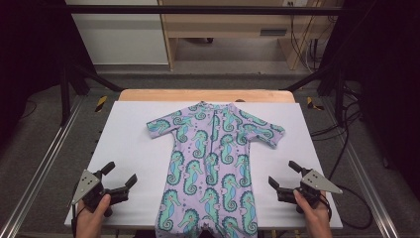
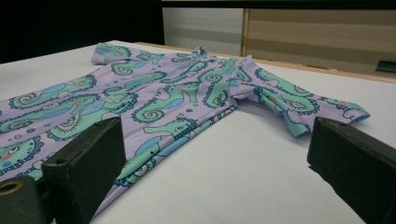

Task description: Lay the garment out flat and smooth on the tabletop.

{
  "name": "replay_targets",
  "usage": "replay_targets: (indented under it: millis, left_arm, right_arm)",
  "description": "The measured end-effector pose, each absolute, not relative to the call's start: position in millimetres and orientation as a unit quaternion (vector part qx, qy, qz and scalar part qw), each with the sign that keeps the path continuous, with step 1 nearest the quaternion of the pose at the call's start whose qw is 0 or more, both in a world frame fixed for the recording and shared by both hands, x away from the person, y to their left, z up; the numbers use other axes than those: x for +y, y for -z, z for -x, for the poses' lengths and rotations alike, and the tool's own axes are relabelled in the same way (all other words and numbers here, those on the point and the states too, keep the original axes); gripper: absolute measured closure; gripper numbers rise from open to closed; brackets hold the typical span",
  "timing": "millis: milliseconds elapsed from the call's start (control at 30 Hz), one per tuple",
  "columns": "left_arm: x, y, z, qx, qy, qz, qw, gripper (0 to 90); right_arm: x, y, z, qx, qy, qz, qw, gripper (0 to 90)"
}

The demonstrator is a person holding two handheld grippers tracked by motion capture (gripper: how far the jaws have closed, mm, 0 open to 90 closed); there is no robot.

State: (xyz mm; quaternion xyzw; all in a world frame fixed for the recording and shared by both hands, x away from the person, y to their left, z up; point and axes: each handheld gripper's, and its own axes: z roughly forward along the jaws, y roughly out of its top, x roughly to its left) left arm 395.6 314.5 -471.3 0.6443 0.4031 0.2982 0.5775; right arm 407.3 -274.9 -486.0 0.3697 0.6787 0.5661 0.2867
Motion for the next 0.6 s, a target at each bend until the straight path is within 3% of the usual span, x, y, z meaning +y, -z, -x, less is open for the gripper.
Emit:
replay_targets:
  millis: [600]
  left_arm:
    - [325,466,-392,0.405,-0.324,-0.62,0.588,2.8]
  right_arm:
    - [-274,482,-410,0.67,-0.569,-0.372,0.299,6.6]
